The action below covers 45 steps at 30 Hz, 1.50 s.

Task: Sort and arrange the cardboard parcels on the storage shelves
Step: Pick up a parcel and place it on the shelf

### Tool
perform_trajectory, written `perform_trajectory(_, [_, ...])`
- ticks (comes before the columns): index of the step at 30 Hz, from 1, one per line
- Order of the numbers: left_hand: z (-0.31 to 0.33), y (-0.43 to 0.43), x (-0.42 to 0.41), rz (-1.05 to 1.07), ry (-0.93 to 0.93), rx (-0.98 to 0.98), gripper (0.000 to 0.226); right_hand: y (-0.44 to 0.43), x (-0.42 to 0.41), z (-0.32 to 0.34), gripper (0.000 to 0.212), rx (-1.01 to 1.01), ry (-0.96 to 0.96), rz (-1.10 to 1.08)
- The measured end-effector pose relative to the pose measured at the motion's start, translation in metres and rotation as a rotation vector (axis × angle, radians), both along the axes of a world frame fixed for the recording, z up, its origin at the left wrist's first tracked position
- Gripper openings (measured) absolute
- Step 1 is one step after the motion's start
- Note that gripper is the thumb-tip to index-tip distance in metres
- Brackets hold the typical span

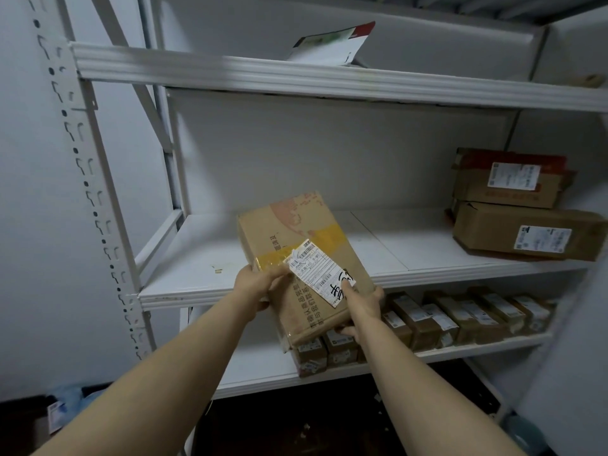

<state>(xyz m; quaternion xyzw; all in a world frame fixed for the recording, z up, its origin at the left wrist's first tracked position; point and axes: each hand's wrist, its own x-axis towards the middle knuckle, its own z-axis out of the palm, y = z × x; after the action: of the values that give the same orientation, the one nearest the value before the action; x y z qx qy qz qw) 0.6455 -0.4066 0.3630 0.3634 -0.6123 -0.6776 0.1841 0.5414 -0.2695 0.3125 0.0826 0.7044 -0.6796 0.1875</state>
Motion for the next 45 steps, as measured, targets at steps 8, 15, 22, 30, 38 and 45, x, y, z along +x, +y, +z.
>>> perform_trajectory(8, [-0.011, -0.016, 0.001, 0.016, -0.03, -0.013, 0.036, 0.011, 0.003, -0.013, 0.087, -0.083, -0.083, -0.014])
perform_trajectory(15, [-0.014, -0.015, 0.012, 0.016, -0.081, 0.038, 0.033, 0.019, 0.004, -0.012, 0.082, -0.052, -0.147, 0.01])
perform_trajectory(22, [0.011, -0.026, 0.015, 0.242, 0.105, 0.167, 0.065, 0.014, 0.001, -0.023, 0.073, -0.024, -0.155, 0.002])
perform_trajectory(30, [0.009, -0.027, 0.028, 0.261, 0.051, 0.318, 0.012, 0.013, -0.014, -0.049, 0.083, -0.182, -0.353, -0.028])
perform_trajectory(38, [0.018, -0.028, 0.034, 0.121, -0.108, 0.182, 0.031, 0.043, -0.01, -0.039, 0.043, -0.333, -0.245, -0.322])
perform_trajectory(45, [-0.009, -0.014, 0.025, 0.013, -0.376, 0.029, 0.02, 0.091, -0.01, -0.03, 0.032, -0.403, -0.28, -0.276])
